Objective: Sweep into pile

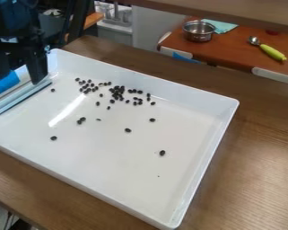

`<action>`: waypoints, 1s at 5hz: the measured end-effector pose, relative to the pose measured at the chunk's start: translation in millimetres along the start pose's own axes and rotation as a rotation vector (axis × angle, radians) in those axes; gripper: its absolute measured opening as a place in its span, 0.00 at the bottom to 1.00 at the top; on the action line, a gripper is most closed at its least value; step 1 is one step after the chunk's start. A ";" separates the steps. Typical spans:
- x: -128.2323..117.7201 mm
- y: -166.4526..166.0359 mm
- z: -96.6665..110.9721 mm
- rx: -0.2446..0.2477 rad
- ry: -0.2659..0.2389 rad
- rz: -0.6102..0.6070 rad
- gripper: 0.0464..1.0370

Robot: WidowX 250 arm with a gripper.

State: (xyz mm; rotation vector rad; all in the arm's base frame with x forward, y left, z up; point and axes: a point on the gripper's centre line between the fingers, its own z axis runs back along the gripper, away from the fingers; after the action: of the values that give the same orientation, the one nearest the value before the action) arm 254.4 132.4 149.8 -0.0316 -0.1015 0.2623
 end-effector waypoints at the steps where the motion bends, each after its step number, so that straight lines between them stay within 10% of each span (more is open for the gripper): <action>1: -5.5 -0.6 -11.4 -0.011 0.042 0.003 0.96; 5: 34.4 35.5 -35.8 0.063 -0.087 -0.124 0.96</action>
State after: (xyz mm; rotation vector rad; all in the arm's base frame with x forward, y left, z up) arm 282.1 175.0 115.9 0.0482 -0.1809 0.1429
